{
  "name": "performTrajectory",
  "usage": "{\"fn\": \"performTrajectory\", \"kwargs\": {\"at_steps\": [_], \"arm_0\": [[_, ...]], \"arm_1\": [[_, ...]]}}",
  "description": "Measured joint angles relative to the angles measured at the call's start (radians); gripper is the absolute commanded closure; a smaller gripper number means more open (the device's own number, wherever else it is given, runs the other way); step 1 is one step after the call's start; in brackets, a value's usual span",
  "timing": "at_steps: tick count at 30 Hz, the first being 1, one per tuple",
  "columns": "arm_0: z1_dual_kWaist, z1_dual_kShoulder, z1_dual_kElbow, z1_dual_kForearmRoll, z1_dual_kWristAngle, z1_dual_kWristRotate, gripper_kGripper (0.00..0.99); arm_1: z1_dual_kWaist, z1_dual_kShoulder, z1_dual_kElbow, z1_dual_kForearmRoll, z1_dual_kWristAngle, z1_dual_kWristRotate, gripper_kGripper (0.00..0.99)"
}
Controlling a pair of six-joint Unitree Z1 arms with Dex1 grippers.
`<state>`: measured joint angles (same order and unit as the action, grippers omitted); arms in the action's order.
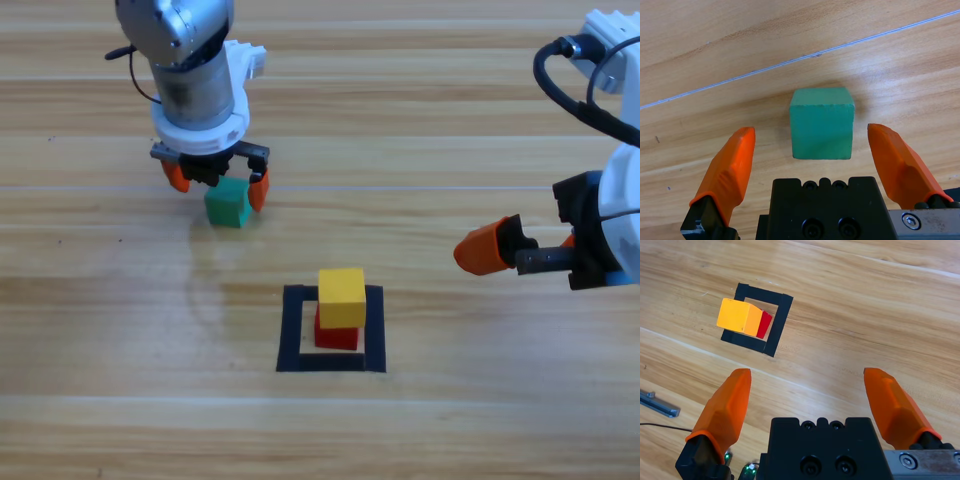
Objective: Stack the blocks in the rectangular block: red at the bottom, yellow in the middle, green on top
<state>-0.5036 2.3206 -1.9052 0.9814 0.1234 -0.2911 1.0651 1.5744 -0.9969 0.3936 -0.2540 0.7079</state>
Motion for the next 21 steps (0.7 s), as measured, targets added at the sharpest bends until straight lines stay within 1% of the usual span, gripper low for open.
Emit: {"fn": "performTrajectory", "kwargs": {"at_steps": [10,14,17,19,21], "arm_0": [[0.000,0.024,-0.004,-0.002,0.000,0.000,0.060],[0.000,0.033,-0.007,-0.004,0.000,0.000,0.091],[0.000,0.042,-0.013,-0.004,0.000,0.000,0.191],[0.000,0.044,-0.024,-0.005,0.000,0.000,0.231],[0.000,0.044,-0.030,-0.005,0.000,0.000,0.323]], "arm_1": [[0.000,0.000,0.016,-0.005,-0.002,0.006,0.000],[0.000,0.000,0.016,-0.008,-0.002,0.008,0.000],[0.000,0.000,0.019,-0.009,-0.003,0.009,0.000],[0.000,0.000,0.024,-0.009,-0.003,0.010,0.000],[0.000,0.000,0.030,-0.009,-0.004,0.010,0.000]]}}
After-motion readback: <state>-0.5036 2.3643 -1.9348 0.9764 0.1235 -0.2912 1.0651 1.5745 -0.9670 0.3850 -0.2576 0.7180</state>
